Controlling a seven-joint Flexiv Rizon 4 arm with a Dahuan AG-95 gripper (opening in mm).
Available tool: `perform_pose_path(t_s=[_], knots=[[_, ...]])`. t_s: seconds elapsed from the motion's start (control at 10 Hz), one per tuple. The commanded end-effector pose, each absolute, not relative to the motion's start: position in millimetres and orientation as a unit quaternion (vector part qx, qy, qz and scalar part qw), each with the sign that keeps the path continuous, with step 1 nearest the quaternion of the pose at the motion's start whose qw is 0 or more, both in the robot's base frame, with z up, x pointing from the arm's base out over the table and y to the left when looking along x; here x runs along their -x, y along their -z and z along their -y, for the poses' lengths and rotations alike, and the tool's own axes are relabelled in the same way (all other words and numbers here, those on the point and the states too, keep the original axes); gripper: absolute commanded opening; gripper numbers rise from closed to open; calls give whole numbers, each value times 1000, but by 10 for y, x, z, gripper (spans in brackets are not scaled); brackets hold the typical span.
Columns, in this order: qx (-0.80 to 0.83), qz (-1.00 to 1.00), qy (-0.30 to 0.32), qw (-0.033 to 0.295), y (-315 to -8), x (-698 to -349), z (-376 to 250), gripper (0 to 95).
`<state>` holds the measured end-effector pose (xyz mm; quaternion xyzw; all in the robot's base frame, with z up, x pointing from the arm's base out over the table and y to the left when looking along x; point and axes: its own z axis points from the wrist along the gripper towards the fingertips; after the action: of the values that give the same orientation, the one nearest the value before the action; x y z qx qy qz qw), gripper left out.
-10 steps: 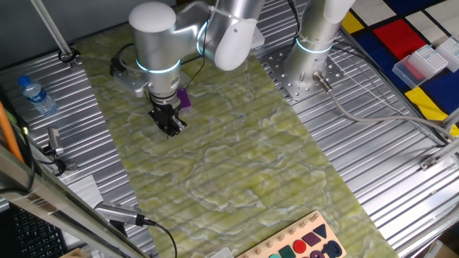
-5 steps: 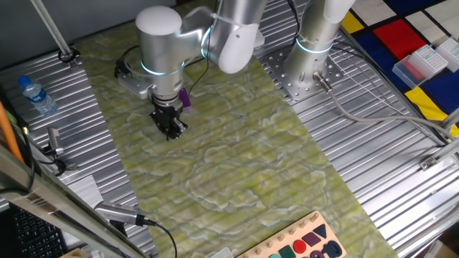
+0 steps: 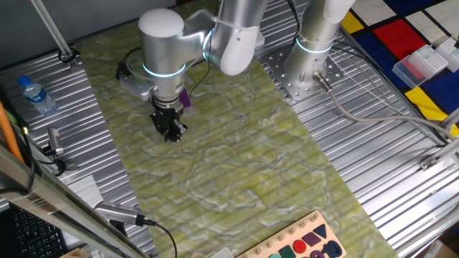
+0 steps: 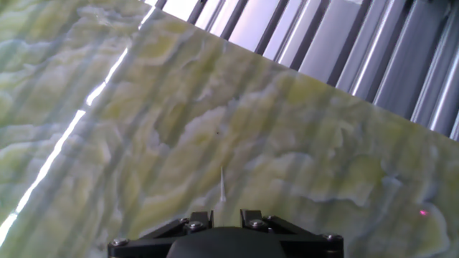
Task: Insert a small pipette tip into the holder for small pipette tips
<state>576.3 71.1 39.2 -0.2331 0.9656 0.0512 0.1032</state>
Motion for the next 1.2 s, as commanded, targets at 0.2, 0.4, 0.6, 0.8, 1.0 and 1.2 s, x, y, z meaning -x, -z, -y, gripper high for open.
perform_pose_path(t_s=[0.2, 0.4, 0.6, 0.8, 1.0, 1.2], knots=[[232, -966, -48, 104, -359, -5830, -767, 190], [236, -965, -47, 106, -309, -5867, -791, 190], [239, -964, -47, 108, -262, -5905, -820, 190], [240, -963, -46, 110, -212, -5913, -836, 190], [243, -962, -45, 112, -181, -5910, -845, 190], [244, -962, -45, 113, -159, -5905, -858, 190]])
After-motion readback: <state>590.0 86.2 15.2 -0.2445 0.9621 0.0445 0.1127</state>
